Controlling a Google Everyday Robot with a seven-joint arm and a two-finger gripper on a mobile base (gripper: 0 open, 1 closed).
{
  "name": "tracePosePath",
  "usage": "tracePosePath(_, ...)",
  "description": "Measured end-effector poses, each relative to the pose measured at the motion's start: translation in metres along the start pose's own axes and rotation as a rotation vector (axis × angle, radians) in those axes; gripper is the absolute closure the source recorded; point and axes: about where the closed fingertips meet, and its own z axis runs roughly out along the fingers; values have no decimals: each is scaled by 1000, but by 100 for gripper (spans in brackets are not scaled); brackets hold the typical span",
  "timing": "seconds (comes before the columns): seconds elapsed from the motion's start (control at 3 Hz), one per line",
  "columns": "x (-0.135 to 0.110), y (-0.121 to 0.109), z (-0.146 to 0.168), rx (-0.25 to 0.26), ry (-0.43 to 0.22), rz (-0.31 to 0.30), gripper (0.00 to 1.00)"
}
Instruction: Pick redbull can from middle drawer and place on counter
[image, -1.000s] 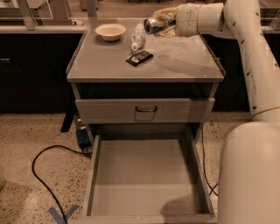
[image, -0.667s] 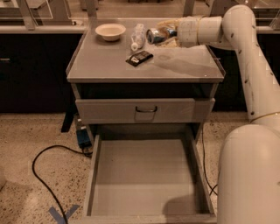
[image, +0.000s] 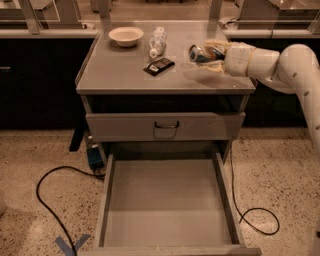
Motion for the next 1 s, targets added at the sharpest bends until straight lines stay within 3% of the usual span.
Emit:
tracePosePath(0.33,10,25,-50,82,51,48,100)
tracePosePath(0.67,11,58,-66,51,64,82,100)
tracePosePath(1.0,11,57,-66,51,63,81,100)
